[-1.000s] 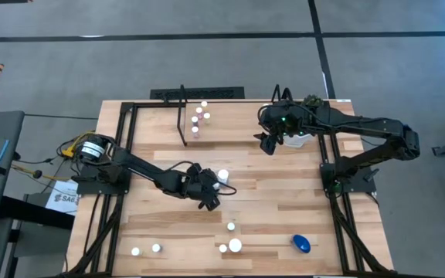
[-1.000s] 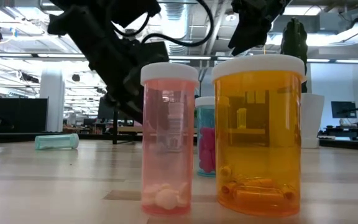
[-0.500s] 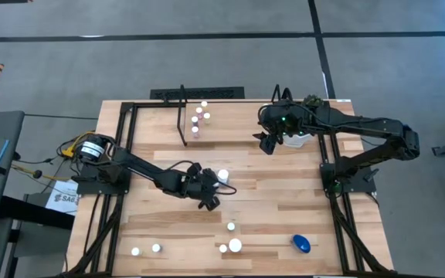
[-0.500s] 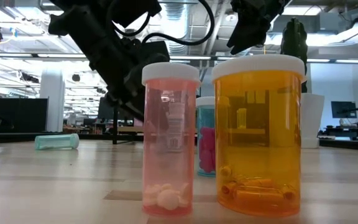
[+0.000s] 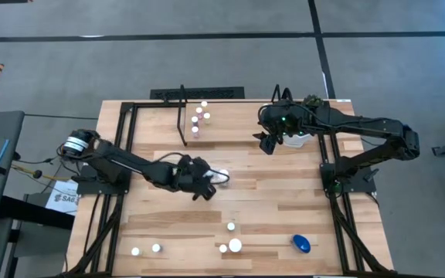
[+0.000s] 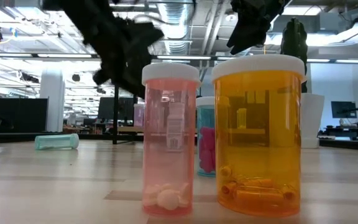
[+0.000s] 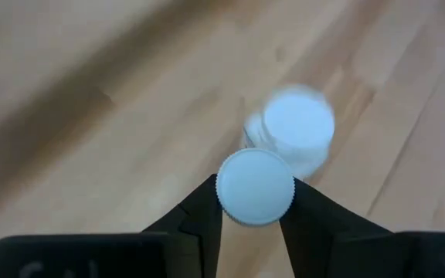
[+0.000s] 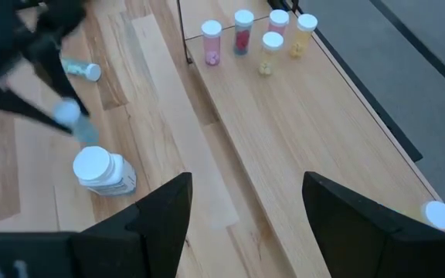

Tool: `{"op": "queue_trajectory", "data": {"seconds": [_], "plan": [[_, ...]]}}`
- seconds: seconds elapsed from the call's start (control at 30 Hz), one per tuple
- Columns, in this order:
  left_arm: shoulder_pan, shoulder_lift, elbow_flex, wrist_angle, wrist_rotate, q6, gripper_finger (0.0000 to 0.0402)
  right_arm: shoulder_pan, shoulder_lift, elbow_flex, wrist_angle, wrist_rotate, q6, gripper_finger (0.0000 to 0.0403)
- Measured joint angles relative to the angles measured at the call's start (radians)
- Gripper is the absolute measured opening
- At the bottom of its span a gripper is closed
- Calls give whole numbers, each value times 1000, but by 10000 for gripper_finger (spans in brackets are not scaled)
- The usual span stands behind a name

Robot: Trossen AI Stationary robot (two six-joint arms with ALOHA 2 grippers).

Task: Pick and place medicine bottles onto shelf by color
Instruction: Put the blue pill bottle on the shelf

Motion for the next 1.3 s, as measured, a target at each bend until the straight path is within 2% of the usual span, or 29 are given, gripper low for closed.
{"op": "queue_trajectory", "data": {"seconds": [0.2, 0.33, 0.5, 0.67, 1.1, 1.3], "plan": [[55, -114, 0, -7, -100, 38, 97, 0, 0, 0, 0, 0, 0, 270], [131, -117, 0, 28, -78, 51, 97, 0, 0, 0, 0, 0, 0, 270], [235, -63, 0, 89, -41, 112, 97, 0, 0, 0, 1, 0, 0, 270], [316, -16, 0, 116, -9, 96, 97, 0, 0, 1, 2, 0, 0, 270], [351, 15, 0, 138, -91, 74, 96, 0, 0, 1, 4, 0, 0, 270], [365, 15, 0, 108, -85, 71, 96, 0, 0, 1, 4, 0, 0, 270]]}}
